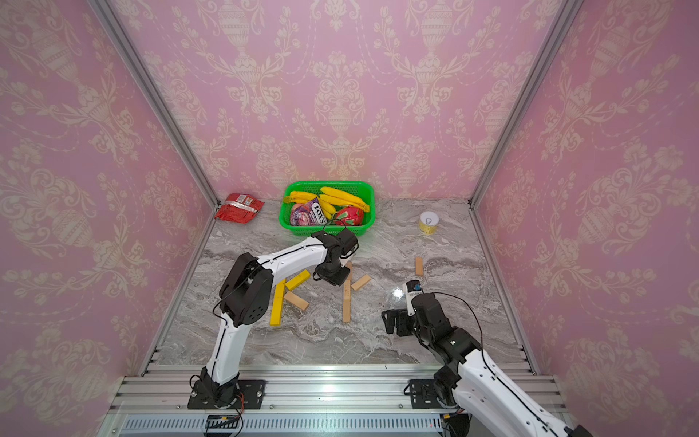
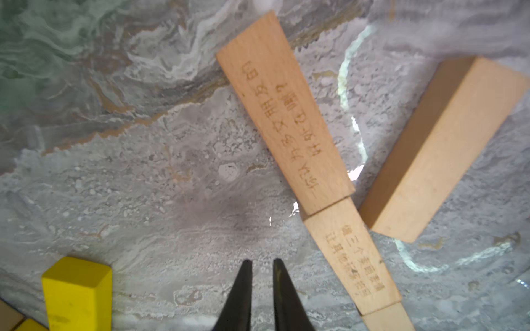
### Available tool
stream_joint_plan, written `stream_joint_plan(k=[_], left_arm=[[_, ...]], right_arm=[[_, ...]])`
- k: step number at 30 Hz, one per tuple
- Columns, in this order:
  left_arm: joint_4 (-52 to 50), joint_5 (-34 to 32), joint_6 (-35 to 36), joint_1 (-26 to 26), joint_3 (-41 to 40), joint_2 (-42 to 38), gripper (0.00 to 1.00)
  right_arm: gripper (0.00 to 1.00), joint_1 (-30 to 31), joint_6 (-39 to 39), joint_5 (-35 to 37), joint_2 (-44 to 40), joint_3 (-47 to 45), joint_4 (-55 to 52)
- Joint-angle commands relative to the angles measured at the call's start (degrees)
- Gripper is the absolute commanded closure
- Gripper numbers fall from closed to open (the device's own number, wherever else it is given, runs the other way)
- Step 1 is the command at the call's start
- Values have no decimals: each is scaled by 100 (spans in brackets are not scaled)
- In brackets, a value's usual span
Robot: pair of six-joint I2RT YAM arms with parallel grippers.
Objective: Assemble the letter k with building blocks
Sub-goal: Adjust the building block at the center of the board.
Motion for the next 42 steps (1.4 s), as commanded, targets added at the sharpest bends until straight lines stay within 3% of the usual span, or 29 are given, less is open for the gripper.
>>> stream_joint_plan(k=[1,42], left_arm=[[-100,212,-152,-22,-24,50,83],[52,503,-219,-31,19,243,82]], right_arm=[[0,-37,106,-8,-61,-73,12],[0,-57,102,-38,-55,-76,22]])
